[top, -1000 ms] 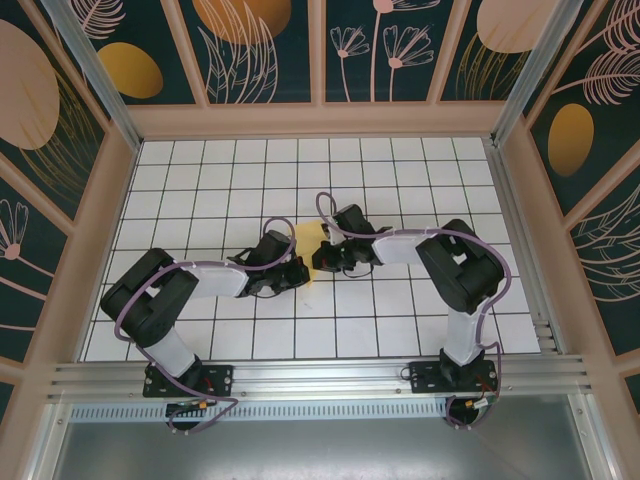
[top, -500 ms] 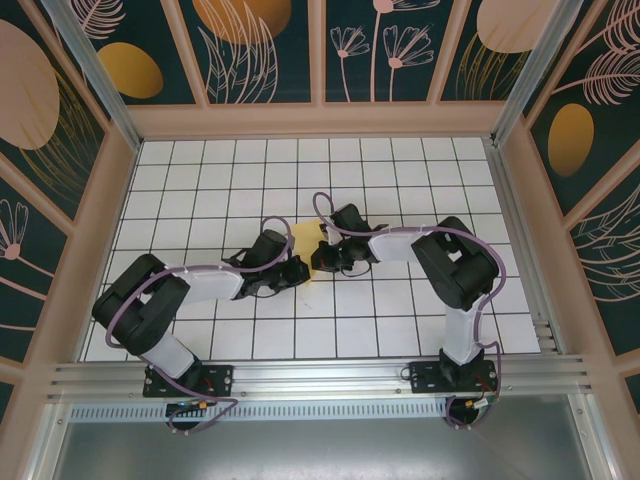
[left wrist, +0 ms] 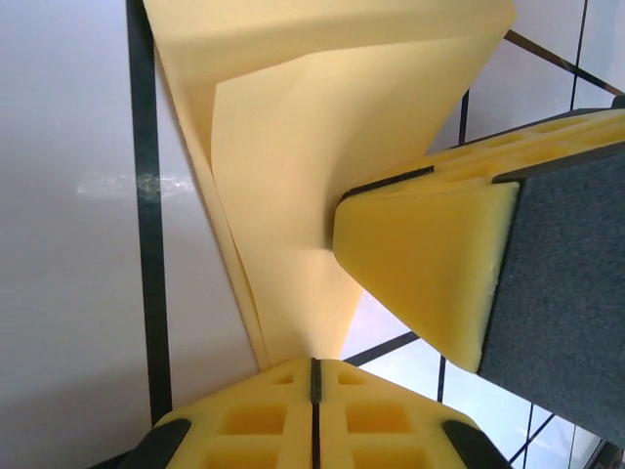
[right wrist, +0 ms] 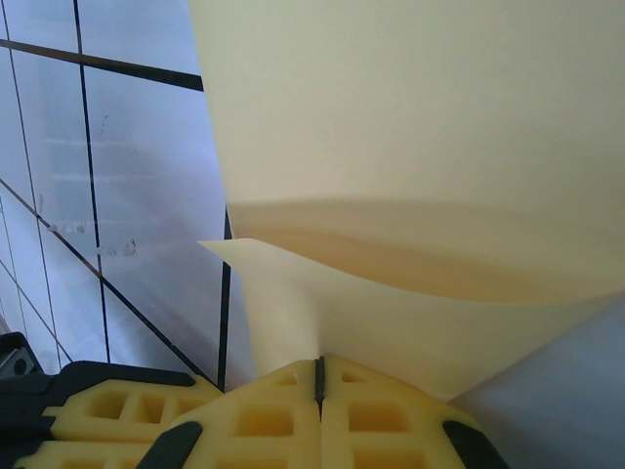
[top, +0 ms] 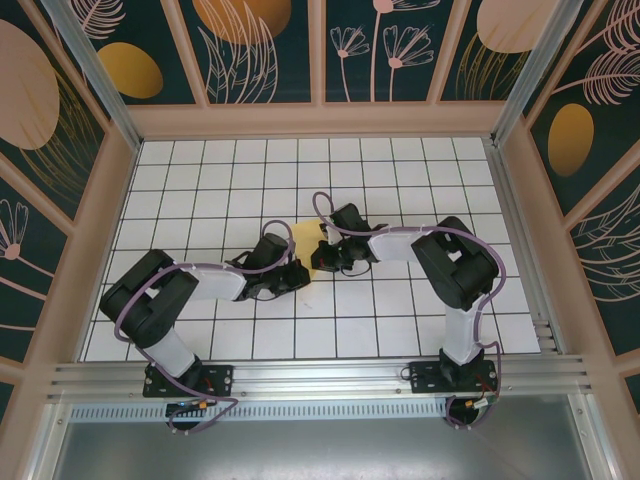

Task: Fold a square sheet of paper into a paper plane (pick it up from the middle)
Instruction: Third fold the triangle at the center of the table.

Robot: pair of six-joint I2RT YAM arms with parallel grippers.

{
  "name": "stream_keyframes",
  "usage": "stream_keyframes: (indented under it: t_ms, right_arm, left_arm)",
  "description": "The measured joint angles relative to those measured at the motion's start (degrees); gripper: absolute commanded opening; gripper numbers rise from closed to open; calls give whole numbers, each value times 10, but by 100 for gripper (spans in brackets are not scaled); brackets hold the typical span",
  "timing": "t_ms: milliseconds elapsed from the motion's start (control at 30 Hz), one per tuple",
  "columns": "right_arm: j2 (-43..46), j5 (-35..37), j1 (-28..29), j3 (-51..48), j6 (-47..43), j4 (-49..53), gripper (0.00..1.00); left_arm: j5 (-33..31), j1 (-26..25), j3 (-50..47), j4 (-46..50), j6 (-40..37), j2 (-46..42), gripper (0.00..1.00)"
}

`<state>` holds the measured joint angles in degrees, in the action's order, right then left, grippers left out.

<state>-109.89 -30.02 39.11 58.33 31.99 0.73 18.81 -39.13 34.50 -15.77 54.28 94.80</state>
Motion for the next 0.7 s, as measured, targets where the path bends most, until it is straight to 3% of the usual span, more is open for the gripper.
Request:
stream_keyframes:
  t_ms: [700]
  right_arm:
    - [-70, -41, -61, 103, -111, 53, 3]
  left_arm:
    - [-34, -3, 34, 60, -37, 6, 4]
